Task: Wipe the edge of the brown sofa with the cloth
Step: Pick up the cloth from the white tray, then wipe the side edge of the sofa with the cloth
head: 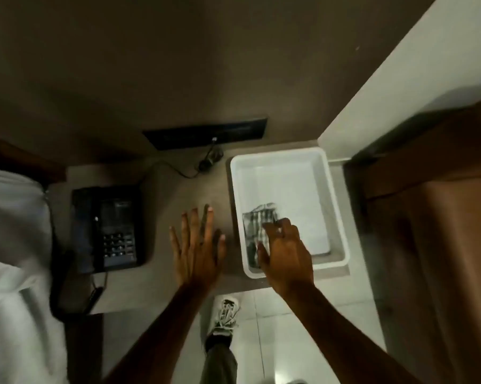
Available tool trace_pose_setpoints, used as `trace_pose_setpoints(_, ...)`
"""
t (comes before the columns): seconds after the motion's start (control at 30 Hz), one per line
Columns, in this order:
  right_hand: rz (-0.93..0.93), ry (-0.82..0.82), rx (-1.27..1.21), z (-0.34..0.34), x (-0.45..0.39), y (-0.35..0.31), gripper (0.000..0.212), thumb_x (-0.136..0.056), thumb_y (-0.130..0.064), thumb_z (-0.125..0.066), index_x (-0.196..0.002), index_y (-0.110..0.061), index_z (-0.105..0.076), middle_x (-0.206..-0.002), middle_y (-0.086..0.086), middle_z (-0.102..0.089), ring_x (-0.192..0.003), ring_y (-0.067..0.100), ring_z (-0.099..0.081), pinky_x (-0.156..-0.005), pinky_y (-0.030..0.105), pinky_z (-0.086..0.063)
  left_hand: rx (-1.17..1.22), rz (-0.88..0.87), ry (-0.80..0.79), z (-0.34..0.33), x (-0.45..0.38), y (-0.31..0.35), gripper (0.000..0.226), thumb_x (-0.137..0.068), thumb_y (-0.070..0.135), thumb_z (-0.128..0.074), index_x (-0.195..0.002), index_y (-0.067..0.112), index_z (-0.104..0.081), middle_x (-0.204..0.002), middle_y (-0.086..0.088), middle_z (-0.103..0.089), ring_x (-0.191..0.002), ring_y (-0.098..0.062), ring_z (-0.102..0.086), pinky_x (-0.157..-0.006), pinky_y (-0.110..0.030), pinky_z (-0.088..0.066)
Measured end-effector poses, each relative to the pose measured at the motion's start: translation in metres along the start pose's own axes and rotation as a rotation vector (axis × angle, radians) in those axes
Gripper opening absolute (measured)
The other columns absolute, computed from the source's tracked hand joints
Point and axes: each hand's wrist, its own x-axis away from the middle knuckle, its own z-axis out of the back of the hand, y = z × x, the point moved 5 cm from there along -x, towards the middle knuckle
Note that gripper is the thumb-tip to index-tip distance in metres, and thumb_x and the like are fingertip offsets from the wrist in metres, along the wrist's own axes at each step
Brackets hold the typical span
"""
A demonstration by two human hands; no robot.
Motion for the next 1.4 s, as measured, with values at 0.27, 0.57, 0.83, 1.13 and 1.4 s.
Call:
trace_pose_setpoints(0.27,-0.087,0.054,0.025,-0.046,-0.043,0.013,0.068,-0.079,-0.038,-0.082,-0.137,-0.021,-0.048,-0.137,0.01,-0.049,-0.118,0.027,-0.054,-0.075,0.043,-0.063,0.018,-0.026,0.001,-0.06,-0.01,-0.003,0.086,-0.106,0.068,-0.027,-0.178,0.025,-0.008,-0.186,-0.012,0.005,-0.173,-0.035,0.005,-0.137,-0.067,0.002)
trace_pose_setpoints(0.57,-0.026,0.209,-0.113,-0.054,-0.039,0.019,0.035,-0.088,-0.02,-0.073,-0.121,-0.012,-0.065,-0.122,0.014,-0.064,-0.103,0.032,-0.063,-0.072,0.044,-0.062,-0.002,-0.013,0.015,-0.052,-0.014,-0.001,0.086,-0.106,0.068,-0.028,-0.178,0.026,-0.006,-0.187,-0.013,-0.001,-0.173,-0.035,0.002,-0.137,-0.068,-0.003)
trace_pose_setpoints(0.83,-0.46,0.332,-1.317,0.01,0.008,0.058,0.014,-0.101,-0.014,-0.062,-0.113,-0.016,-0.068,-0.104,0.014,-0.074,-0.093,0.031,-0.075,-0.064,0.042,-0.064,-0.008,-0.124,0.06,0.03,-0.032,0.005,0.076,-0.113,0.06,-0.026,-0.175,0.016,-0.024,-0.18,-0.025,-0.025,-0.167,-0.046,-0.024,-0.132,-0.075,-0.022)
trace_pose_setpoints(1.13,-0.687,0.553,-1.881,0.1,0.178,0.171,0.028,-0.101,-0.017,-0.06,-0.11,-0.042,-0.067,-0.108,-0.001,-0.081,-0.098,0.012,-0.078,-0.077,0.027,-0.062,0.035,-0.852,0.154,0.174,-0.033,0.298,0.056,-0.111,0.03,-0.046,-0.158,0.0,-0.054,-0.162,-0.029,-0.054,-0.154,-0.049,-0.046,-0.127,-0.068,-0.037)
trace_pose_setpoints(1.4,-1.238,1.083,-2.023,0.022,0.382,0.31,0.037,-0.1,-0.022,-0.061,-0.136,-0.024,-0.062,-0.114,0.01,-0.078,-0.092,0.021,-0.079,-0.062,0.032,-0.065,-0.096,-1.871,-0.202,0.087,0.252,0.613,0.06,-0.11,0.037,-0.047,-0.164,0.012,-0.049,-0.167,-0.014,-0.054,-0.159,-0.032,-0.045,-0.135,-0.056,-0.026)
